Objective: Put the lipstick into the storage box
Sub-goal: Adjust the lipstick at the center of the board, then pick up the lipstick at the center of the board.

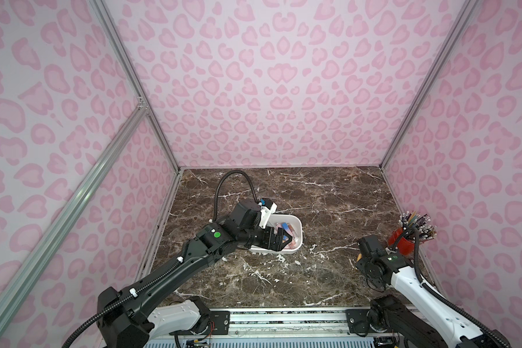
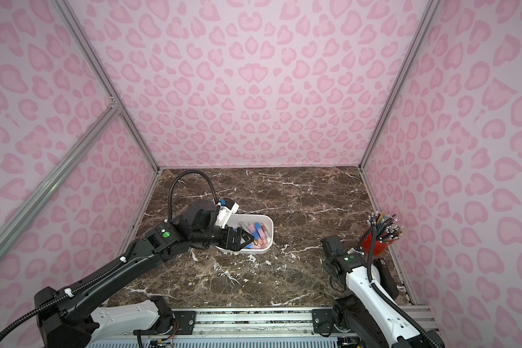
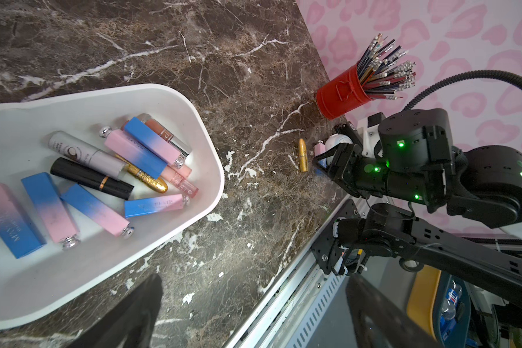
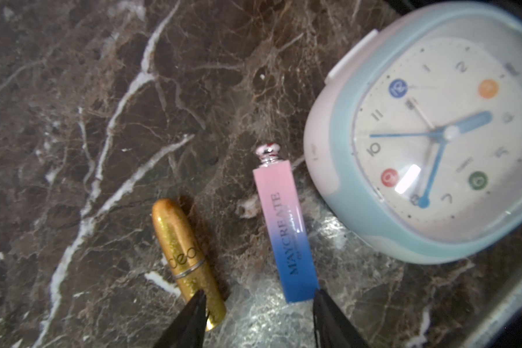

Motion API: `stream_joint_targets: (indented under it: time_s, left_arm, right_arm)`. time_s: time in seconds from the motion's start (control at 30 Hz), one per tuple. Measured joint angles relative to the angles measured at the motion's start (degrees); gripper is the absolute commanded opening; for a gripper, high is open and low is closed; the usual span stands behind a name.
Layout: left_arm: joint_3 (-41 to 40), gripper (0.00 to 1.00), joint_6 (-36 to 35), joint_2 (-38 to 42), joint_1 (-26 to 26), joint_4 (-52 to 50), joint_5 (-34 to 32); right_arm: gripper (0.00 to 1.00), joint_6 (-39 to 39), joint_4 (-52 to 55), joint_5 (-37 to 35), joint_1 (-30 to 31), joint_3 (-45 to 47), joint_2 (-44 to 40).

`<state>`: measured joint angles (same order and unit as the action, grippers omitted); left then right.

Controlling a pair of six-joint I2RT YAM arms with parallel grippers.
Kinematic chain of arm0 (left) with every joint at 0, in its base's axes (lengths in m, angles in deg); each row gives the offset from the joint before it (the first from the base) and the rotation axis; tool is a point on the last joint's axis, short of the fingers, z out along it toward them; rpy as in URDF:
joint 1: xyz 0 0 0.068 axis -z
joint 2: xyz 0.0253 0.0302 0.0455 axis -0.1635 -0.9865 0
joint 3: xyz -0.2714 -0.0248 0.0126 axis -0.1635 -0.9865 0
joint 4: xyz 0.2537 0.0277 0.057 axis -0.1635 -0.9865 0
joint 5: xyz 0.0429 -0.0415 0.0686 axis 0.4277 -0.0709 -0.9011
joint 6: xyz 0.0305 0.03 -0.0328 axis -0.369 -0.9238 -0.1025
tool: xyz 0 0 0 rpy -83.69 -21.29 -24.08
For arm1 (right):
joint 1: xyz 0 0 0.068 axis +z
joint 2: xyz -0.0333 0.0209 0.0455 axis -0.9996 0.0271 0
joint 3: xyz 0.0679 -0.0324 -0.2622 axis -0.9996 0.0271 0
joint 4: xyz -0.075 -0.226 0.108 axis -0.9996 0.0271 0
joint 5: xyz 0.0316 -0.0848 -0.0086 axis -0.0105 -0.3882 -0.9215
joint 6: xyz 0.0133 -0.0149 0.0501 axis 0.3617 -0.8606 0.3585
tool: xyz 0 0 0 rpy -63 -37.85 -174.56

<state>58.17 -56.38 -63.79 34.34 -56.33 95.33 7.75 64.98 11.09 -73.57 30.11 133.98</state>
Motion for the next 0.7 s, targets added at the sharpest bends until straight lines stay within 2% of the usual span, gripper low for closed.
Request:
stream_joint_targets:
  time_s: [0.47,0.53,0.63,0.7]
  left_arm:
    - [-4.24,0.98,-0.55,1.84,-4.02,1.64,2.27]
    - [-4.55,0.98,-0.63,1.97,-4.39,1.73,2.45]
    - [-5.11,0.98,-0.66,2.29,-4.76,1.73,2.56]
    - [-5.33,0.98,-0.66,2.49,-5.07,1.73,2.62]
  right_arm:
    - [0.56,-2.51,-3.93,2.67,0.37,-2.91,10.36]
    - [0.54,-2.73,-4.79,2.99,0.35,-3.13,11.8]
    - [0.44,-3.56,-5.97,3.1,0.35,-3.56,13.86]
    - [0.41,-3.63,-6.71,3.5,0.33,-3.91,15.04]
